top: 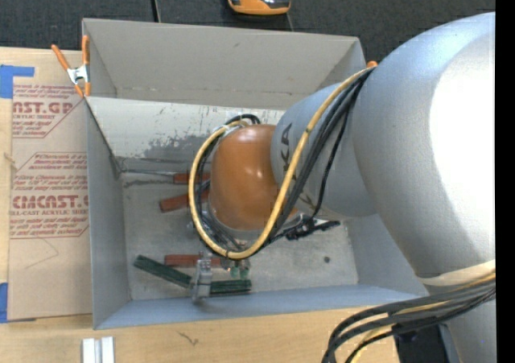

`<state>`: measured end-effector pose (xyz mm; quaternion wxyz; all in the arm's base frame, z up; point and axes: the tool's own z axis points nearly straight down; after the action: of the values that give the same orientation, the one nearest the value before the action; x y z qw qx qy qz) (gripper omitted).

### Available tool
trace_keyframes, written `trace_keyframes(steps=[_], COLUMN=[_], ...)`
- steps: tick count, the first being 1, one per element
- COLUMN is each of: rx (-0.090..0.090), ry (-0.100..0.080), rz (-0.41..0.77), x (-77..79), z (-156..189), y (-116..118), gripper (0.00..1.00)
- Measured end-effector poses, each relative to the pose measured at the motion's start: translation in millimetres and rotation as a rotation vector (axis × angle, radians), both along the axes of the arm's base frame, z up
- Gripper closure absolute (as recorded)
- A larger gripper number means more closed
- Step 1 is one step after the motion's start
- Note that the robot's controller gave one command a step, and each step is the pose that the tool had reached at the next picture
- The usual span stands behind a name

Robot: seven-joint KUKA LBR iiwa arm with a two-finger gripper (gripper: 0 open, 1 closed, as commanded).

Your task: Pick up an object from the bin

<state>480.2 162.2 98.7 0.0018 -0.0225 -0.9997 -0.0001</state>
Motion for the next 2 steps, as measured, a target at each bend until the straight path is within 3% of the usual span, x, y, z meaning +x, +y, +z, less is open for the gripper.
trace_keyframes(steps=[1,2], rx=[0.0,0.001], ry=[-0.004,-0.005], rz=[0.012,0.012], x=[2.1,1.8], z=[25.3,-23.2], y=[-19.9,-10.7], gripper=[0.0,0.0])
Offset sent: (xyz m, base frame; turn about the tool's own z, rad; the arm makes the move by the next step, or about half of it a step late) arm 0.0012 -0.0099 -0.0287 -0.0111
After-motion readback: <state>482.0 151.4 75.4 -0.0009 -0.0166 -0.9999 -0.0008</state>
